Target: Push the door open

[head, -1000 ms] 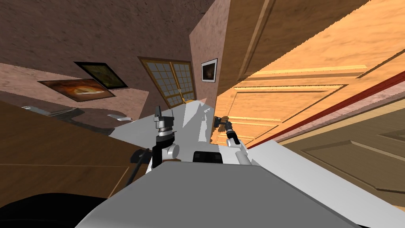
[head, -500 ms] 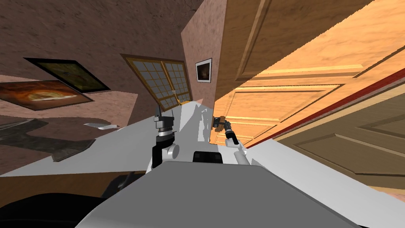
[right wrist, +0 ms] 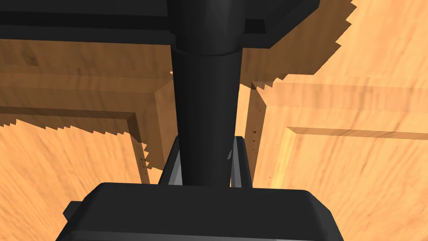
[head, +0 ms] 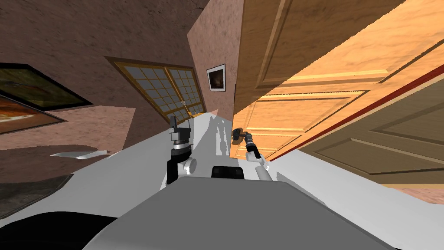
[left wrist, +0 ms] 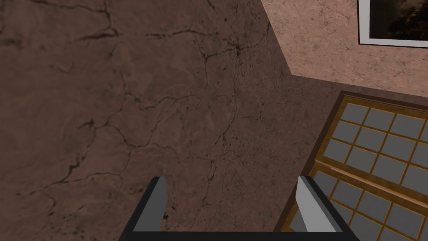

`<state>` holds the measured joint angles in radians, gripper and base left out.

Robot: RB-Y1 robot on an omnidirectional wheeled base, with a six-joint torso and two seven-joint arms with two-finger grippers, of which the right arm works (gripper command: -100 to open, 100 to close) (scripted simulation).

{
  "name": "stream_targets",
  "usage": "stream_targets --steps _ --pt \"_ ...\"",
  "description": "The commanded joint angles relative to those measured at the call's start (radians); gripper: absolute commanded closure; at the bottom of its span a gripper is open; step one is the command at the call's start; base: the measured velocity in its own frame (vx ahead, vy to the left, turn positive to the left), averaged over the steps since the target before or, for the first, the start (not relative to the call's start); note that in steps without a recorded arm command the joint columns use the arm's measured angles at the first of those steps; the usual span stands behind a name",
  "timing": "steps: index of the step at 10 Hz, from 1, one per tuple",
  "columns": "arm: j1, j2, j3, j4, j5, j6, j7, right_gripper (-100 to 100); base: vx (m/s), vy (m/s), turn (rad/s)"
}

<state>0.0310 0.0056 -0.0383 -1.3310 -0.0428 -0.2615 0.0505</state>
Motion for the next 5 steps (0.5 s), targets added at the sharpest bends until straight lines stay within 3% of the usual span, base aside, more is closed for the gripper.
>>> stream_targets --steps 1,5 --pt "0.001 0.006 -0.005 -0.008 -0.007 -0.001 0.016 100 0.128 0.137 -0.143" --pt "0.004 0.024 0.001 -0.015 -0.018 0.002 0.037 100 0.107 0.147 -0.136"
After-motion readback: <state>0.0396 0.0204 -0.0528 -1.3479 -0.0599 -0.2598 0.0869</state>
